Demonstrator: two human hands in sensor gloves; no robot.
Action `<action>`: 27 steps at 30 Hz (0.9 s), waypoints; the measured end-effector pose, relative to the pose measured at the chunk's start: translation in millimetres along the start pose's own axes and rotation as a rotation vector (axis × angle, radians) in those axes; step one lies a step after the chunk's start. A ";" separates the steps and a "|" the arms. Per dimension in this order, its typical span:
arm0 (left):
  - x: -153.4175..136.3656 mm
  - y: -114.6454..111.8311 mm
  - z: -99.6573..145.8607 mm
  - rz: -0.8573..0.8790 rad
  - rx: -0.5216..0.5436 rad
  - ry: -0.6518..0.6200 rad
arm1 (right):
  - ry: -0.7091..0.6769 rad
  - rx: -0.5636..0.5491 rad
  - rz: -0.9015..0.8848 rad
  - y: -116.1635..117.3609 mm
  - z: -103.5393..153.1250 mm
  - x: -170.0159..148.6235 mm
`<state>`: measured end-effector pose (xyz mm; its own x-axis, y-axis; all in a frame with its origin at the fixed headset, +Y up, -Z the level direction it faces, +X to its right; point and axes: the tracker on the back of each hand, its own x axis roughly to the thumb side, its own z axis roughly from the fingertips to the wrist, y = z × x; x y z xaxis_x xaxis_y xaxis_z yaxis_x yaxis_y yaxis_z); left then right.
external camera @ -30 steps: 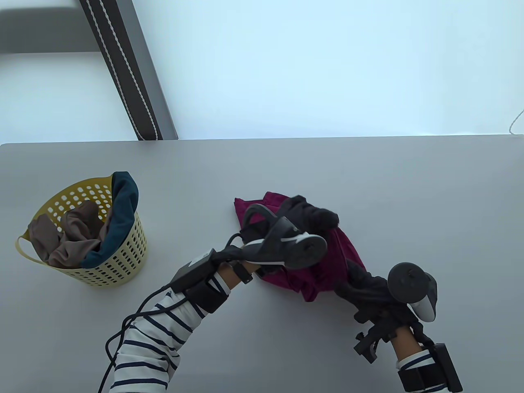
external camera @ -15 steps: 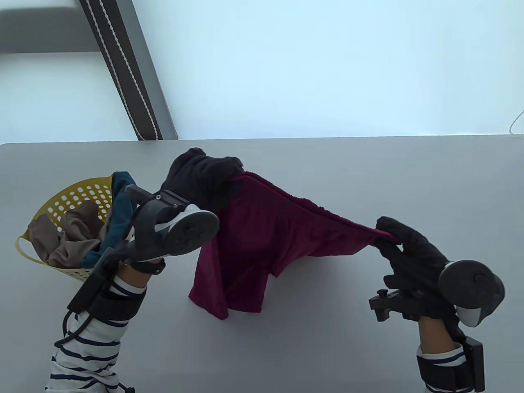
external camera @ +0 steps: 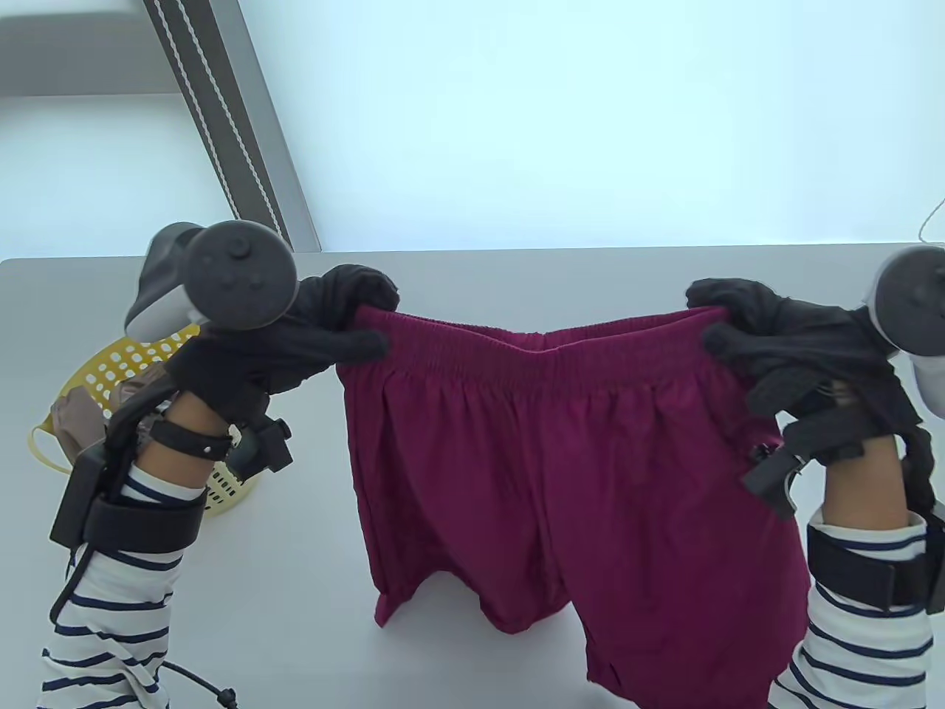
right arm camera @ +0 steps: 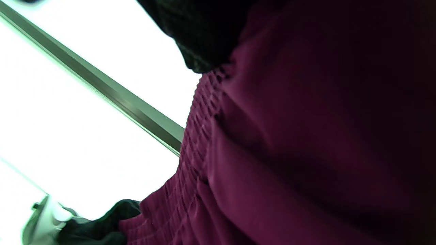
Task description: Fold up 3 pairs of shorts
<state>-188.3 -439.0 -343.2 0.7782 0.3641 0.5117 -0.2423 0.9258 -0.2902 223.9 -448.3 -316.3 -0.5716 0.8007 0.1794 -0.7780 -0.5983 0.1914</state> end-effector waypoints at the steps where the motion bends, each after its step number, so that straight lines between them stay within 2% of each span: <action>1: -4.8 -6.0 -10.8 -0.089 -0.019 0.093 | 0.061 -0.027 0.064 6.0 -11.0 -6.7; 3: -6.8 -10.2 -25.7 -0.241 0.004 0.210 | 0.137 -0.122 0.199 16.4 -28.2 -13.5; 5: 0.4 -5.5 -33.1 -0.359 0.108 0.283 | 0.162 -0.285 0.306 26.5 -36.6 -5.3; 7: 17.1 11.8 -24.6 -0.536 0.464 0.379 | 0.045 -0.639 0.450 35.5 -23.9 21.4; 8: 25.7 18.9 -13.1 -0.604 0.730 0.417 | -0.070 -0.817 0.494 39.7 -11.3 37.1; 9: 34.9 24.6 -0.9 -0.649 0.934 0.415 | -0.180 -0.881 0.551 41.9 1.8 51.4; 10: 39.2 27.2 5.5 -0.669 1.009 0.410 | -0.224 -0.920 0.587 43.4 11.2 58.9; 12: 48.5 30.2 28.5 -0.705 1.070 0.310 | -0.330 -1.021 0.682 44.2 34.8 71.7; 13: 50.7 27.9 39.0 -0.710 1.090 0.243 | -0.385 -1.002 0.715 45.0 47.3 73.4; 16: 50.1 6.3 64.4 -0.738 1.021 0.114 | -0.469 -0.867 0.758 51.7 68.5 60.5; 18: 45.1 -20.4 76.9 -0.776 0.904 0.031 | -0.475 -0.709 0.806 62.1 77.7 41.3; 20: 38.6 -61.3 89.1 -0.860 0.643 -0.097 | -0.438 -0.445 0.866 79.4 82.3 13.1; 21: 35.4 -85.1 94.4 -0.913 0.455 -0.136 | -0.403 -0.243 0.877 91.9 82.1 -4.7; 22: 30.7 -112.8 97.1 -0.932 0.259 -0.145 | -0.350 0.038 0.858 110.4 79.2 -29.0; 23: 27.0 -129.8 98.1 -0.927 0.173 -0.147 | -0.320 0.134 0.841 117.8 77.7 -38.4; 24: 20.6 -158.1 97.7 -0.922 0.062 -0.172 | -0.228 0.363 0.762 139.8 74.1 -65.1; 27: 3.6 -212.4 87.7 -0.939 -0.101 -0.193 | -0.084 0.606 0.636 178.7 61.5 -111.5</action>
<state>-184.8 -625.4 -208.8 0.5187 -0.5015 0.6924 0.4887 0.8385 0.2413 164.6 -646.3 -242.8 -0.8097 0.3200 0.4920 -0.0335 -0.8621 0.5056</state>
